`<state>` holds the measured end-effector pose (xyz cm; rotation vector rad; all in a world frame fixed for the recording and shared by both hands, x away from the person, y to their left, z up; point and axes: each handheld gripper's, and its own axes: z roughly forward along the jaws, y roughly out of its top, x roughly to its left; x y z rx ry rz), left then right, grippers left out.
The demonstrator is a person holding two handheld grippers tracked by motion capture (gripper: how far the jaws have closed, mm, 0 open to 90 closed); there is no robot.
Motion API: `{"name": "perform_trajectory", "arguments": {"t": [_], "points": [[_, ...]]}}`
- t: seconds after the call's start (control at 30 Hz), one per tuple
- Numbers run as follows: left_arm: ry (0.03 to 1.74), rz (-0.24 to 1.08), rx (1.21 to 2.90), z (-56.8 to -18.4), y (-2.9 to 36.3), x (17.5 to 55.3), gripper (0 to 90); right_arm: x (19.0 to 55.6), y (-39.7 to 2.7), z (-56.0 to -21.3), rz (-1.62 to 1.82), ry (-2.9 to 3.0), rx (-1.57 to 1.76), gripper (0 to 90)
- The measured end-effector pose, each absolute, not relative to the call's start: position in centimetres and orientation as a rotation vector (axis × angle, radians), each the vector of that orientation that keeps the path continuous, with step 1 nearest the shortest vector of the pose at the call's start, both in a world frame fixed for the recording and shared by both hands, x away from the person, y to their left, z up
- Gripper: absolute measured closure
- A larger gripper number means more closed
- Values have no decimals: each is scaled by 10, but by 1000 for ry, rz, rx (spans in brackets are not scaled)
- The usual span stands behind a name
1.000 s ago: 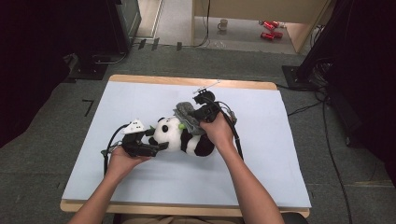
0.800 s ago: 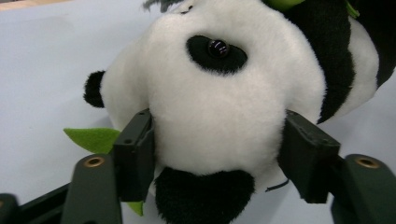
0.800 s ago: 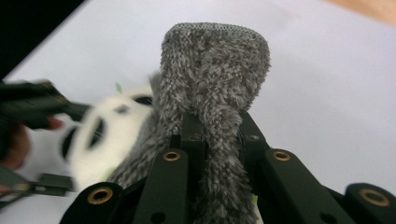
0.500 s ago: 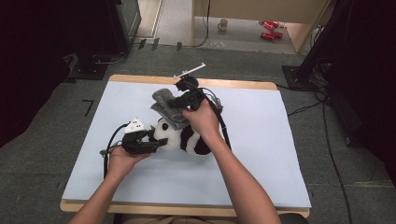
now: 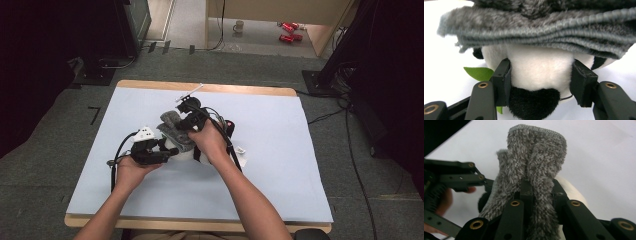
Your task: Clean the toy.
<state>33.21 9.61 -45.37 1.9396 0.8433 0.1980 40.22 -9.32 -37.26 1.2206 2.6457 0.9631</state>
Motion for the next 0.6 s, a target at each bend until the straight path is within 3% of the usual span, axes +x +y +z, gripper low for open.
{"name": "perform_trajectory", "arguments": {"t": [0.6], "points": [[842, 164, 1934, -455, 99, 335, 439, 413, -145, -370, 828, 2578, 1375, 776]]}}
